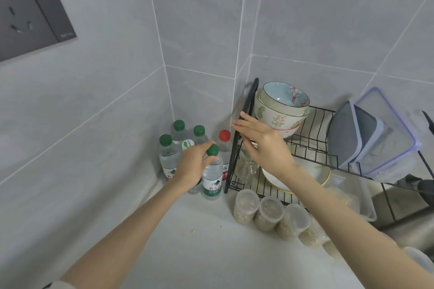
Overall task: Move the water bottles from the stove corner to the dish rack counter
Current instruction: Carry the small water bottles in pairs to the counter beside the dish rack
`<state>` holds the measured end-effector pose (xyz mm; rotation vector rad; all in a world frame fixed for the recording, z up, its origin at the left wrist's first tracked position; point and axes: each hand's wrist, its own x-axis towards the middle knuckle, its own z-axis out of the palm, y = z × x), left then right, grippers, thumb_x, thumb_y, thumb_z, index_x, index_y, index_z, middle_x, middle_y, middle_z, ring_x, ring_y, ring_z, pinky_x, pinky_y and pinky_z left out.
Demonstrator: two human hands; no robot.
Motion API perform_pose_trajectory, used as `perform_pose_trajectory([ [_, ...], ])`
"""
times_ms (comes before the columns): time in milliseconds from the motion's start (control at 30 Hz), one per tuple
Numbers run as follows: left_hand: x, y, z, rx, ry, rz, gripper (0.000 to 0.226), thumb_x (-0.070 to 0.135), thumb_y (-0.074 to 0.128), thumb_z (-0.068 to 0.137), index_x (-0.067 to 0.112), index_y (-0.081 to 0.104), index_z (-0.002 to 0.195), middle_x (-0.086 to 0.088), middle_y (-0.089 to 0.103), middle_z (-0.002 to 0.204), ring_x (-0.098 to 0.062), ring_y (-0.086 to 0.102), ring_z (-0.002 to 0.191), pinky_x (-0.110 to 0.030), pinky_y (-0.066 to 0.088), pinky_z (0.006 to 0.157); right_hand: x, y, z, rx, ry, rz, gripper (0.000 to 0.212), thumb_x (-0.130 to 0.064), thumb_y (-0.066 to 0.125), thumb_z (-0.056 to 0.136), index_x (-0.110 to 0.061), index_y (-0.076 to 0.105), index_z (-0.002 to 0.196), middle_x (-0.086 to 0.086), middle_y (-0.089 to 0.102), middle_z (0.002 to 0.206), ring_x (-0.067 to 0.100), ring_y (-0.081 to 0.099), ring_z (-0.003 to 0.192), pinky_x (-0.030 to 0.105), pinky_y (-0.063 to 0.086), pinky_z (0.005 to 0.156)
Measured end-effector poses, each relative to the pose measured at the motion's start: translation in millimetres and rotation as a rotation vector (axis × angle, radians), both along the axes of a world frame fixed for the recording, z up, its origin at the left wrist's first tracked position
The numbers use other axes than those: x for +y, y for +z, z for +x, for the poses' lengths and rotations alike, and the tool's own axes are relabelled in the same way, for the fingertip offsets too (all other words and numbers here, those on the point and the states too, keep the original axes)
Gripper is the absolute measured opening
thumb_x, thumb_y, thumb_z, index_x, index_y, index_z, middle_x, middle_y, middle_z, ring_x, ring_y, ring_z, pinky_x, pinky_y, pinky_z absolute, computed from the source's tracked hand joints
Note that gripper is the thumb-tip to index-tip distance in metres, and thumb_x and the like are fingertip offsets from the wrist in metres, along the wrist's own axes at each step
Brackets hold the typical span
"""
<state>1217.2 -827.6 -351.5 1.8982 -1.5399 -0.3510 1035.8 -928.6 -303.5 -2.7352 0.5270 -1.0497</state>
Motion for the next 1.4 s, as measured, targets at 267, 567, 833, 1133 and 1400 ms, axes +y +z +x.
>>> perform_pose_trajectory([
  [267,13.0,4.0,-0.7,0.107,0.023,0.001,0.051,0.023,0.076,0.078,0.019,0.06,0.126,-0.004,0.071,0.108,-0.02,0.066,0.095,-0.034,0.052,0.089,5.1,1.2,0.5,0.002,-0.028,0.023,0.036,0.002,0.057,0.087,-0.006,0.065,0.12,0.004,0.063,0.127,0.018,0.044,0.134,0.03,0.039,0.109],
  [567,45.1,32.7,-6.6,0.173,0.092,-0.059,0.055,0.017,0.063,0.089,0.019,0.044,0.141,0.0,0.062,0.125,-0.015,0.063,0.105,-0.024,0.047,0.093,27.7,12.5,-10.7,0.157,-0.031,0.148,0.04,-0.004,0.058,0.089,-0.011,0.058,0.128,0.003,0.044,0.147,0.016,0.026,0.143,0.032,0.024,0.116],
  [833,96.3,80.7,-23.0,0.316,0.162,-0.208,0.036,0.014,0.061,0.09,0.028,0.059,0.123,0.011,0.062,0.119,-0.008,0.063,0.106,-0.019,0.049,0.089,82.4,29.1,-37.0,-0.069,-0.062,0.39,0.044,-0.009,0.06,0.09,-0.022,0.055,0.131,-0.005,0.047,0.144,0.005,0.036,0.136,0.017,0.024,0.112],
  [1133,162.9,83.8,-75.9,0.513,0.278,-0.298,0.036,0.008,0.06,0.09,0.041,0.062,0.106,0.02,0.066,0.109,-0.002,0.065,0.098,-0.028,0.051,0.092,131.8,26.6,-79.8,-0.175,-0.044,0.626,0.039,-0.017,0.061,0.09,-0.032,0.057,0.126,-0.008,0.065,0.115,0.018,0.059,0.101,0.029,0.049,0.089],
  [1400,216.6,59.2,-116.8,0.574,0.389,-0.175,0.039,0.014,0.061,0.09,0.04,0.058,0.119,0.016,0.066,0.115,0.001,0.064,0.095,-0.032,0.052,0.091,175.8,17.8,-117.5,-0.272,-0.033,0.804,0.034,-0.007,0.059,0.09,-0.025,0.063,0.119,-0.018,0.064,0.115,0.0,0.058,0.106,0.035,0.051,0.095],
])
